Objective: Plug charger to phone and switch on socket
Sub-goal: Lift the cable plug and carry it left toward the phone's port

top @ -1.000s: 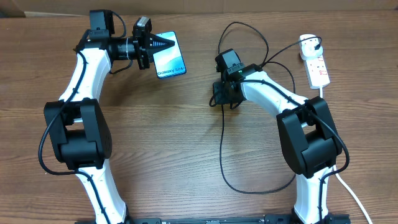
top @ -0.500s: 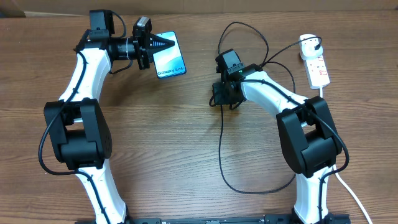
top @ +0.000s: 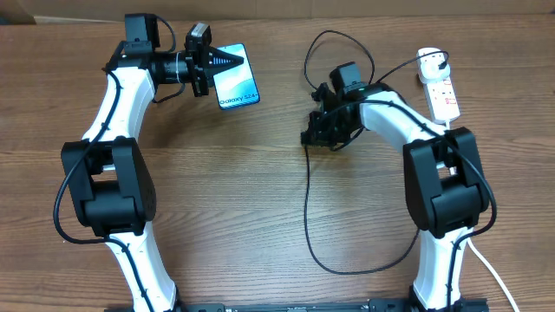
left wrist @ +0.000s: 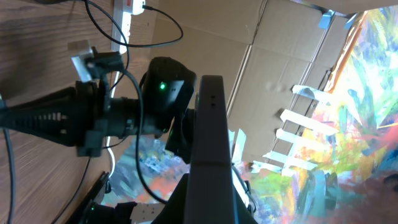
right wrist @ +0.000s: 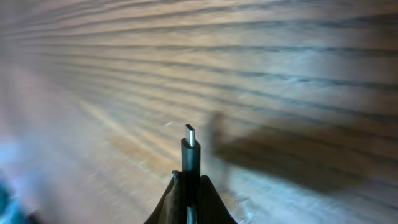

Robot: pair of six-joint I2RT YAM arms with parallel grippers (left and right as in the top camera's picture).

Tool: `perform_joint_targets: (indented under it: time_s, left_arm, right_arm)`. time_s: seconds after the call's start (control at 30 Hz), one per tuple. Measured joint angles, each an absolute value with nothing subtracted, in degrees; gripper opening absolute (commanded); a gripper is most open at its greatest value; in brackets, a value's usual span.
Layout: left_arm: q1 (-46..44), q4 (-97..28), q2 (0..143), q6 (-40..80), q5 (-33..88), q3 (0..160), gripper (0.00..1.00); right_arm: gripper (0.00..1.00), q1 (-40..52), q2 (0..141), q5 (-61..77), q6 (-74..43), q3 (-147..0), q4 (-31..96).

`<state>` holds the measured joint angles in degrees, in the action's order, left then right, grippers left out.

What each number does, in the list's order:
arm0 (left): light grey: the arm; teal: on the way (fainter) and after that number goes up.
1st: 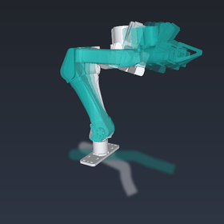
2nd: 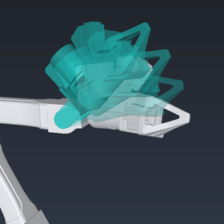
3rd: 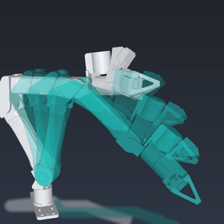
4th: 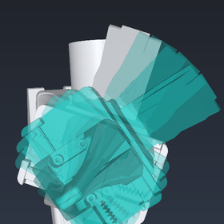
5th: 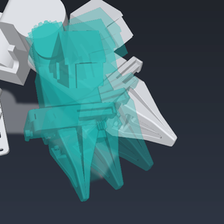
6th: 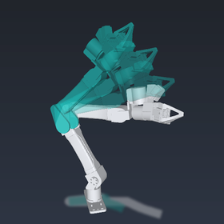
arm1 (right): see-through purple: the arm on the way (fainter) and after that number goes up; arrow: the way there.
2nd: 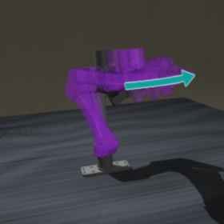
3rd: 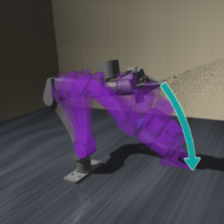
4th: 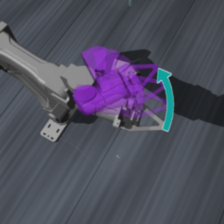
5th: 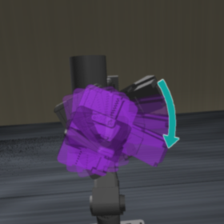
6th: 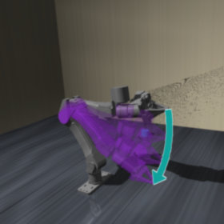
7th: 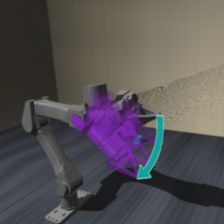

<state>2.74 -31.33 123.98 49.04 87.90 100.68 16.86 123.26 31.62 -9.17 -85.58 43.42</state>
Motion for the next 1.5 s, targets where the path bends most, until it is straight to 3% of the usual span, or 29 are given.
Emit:
perform_joint_targets:
  time_s: [0.8,1.27,1.5]
  left_arm:
    - [2.74,-30.02,123.98,41.32,87.9,100.68,0.04]
    - [2.74,-30.0,123.98,38.74,87.9,100.68,0.04]
    - [2.63,-30.0,123.98,38.74,87.9,100.68,0.04]
  right_arm:
    - [0.04,15.9,109.6,68.38,-7.18,-85.73,55.09]
    - [0.04,19.77,109.56,73.12,-7.29,-85.73,57.01]
    - [0.04,21.74,109.56,74.83,-8.32,-85.73,52.21]
